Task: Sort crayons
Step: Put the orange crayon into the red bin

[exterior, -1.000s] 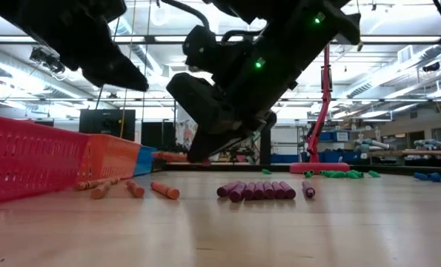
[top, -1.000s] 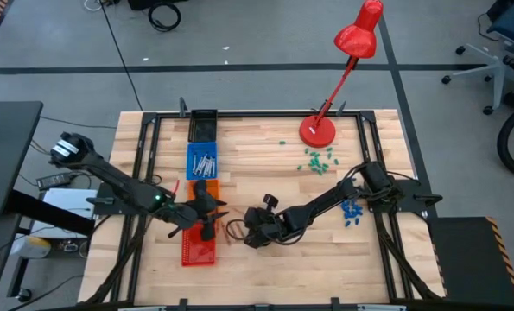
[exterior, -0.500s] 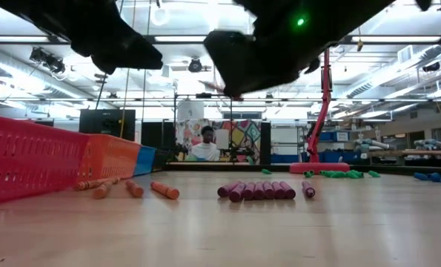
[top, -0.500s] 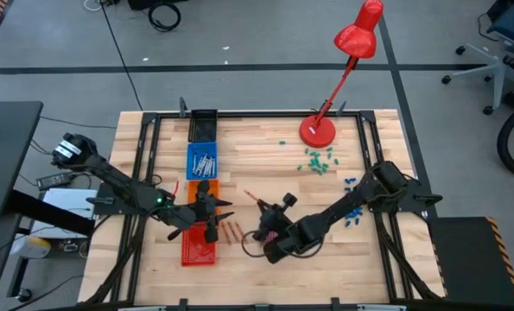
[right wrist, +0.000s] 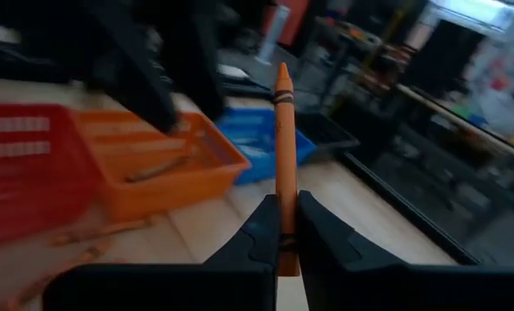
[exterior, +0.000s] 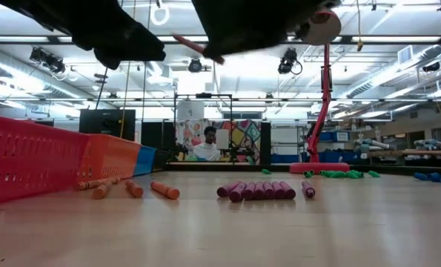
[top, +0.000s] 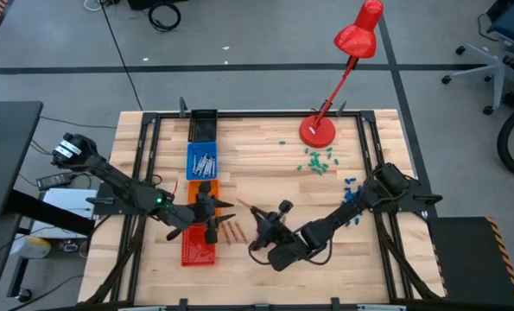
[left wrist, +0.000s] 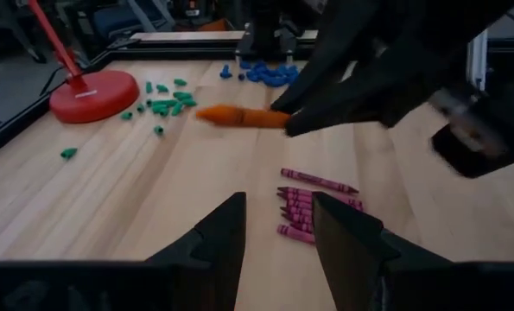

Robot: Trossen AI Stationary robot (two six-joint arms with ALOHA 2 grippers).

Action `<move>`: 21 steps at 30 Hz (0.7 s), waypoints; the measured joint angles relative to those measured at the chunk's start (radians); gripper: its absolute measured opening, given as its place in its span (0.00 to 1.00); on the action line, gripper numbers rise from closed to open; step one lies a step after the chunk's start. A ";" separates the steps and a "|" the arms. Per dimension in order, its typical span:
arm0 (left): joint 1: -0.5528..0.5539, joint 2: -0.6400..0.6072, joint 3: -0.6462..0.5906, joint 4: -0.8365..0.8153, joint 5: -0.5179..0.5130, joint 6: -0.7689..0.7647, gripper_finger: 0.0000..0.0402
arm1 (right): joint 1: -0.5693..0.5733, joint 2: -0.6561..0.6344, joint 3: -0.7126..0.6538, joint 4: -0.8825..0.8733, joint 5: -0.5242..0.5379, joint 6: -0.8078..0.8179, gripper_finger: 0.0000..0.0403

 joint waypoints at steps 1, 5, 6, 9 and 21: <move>-0.002 -0.001 0.000 0.000 0.007 0.003 0.36 | 0.001 0.000 0.000 0.047 -0.010 -0.053 0.08; -0.023 -0.017 0.000 0.008 0.017 0.037 0.36 | 0.026 0.000 0.000 0.231 -0.035 -0.276 0.08; -0.030 -0.019 0.000 0.017 0.018 0.050 0.36 | 0.034 0.000 0.000 0.277 -0.055 -0.332 0.08; -0.055 -0.027 0.000 0.081 0.018 0.100 0.36 | 0.045 0.000 0.000 0.382 -0.122 -0.430 0.08; -0.152 -0.027 0.000 0.267 0.020 0.261 0.36 | 0.056 -0.001 0.000 0.517 -0.199 -0.570 0.08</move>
